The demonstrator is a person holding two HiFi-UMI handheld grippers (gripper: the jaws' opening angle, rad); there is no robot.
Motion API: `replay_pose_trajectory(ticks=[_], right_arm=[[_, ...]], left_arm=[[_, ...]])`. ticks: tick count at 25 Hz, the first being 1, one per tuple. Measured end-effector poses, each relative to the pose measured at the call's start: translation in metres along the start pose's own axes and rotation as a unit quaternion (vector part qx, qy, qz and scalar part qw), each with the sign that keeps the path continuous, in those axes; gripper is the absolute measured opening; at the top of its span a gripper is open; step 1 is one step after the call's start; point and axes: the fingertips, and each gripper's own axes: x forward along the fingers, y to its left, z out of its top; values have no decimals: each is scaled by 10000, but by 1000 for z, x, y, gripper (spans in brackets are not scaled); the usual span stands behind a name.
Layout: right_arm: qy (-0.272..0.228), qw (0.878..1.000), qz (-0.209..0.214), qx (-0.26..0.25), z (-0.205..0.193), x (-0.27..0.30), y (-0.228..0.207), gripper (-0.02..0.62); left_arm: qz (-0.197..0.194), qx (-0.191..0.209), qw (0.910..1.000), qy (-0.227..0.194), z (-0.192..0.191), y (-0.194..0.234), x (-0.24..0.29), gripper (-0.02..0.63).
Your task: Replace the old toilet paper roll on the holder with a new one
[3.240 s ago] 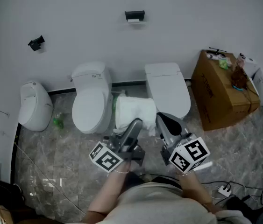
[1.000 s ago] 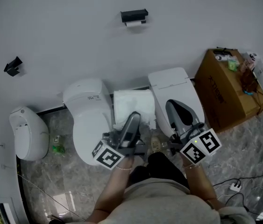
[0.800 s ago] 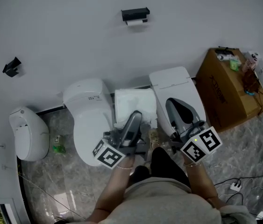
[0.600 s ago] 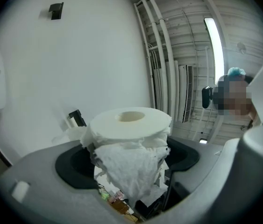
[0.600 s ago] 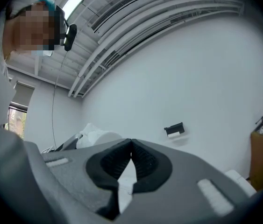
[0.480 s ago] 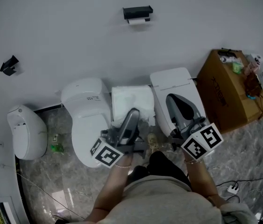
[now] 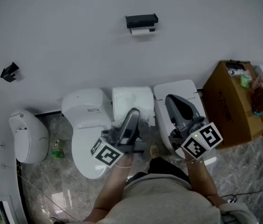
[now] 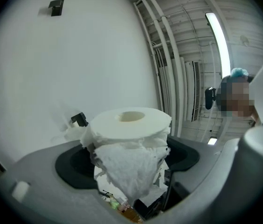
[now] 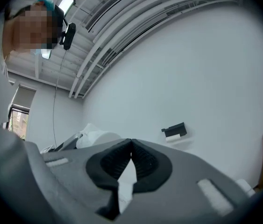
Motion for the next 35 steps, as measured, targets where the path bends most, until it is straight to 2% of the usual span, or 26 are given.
replay_pose_trajectory(ticks=[7, 13, 26, 30, 35], right_arm=[[-68, 9996, 266, 41, 21, 62, -66, 3], [63, 9994, 300, 144, 29, 100, -145, 3], [257, 9987, 339, 290, 6, 110, -163, 3], [439, 9983, 280, 281, -4, 147, -195, 3], [467, 9984, 157, 265, -9, 180, -210, 3]], left_arm=[[42, 137, 9998, -165, 2, 40, 75, 439], [143, 110, 9996, -224, -19, 80, 146, 439], [269, 46, 9995, -152, -34, 104, 155, 439], [324, -42, 9995, -45, -31, 145, 192, 439], [228, -104, 9997, 6, -15, 173, 217, 439]])
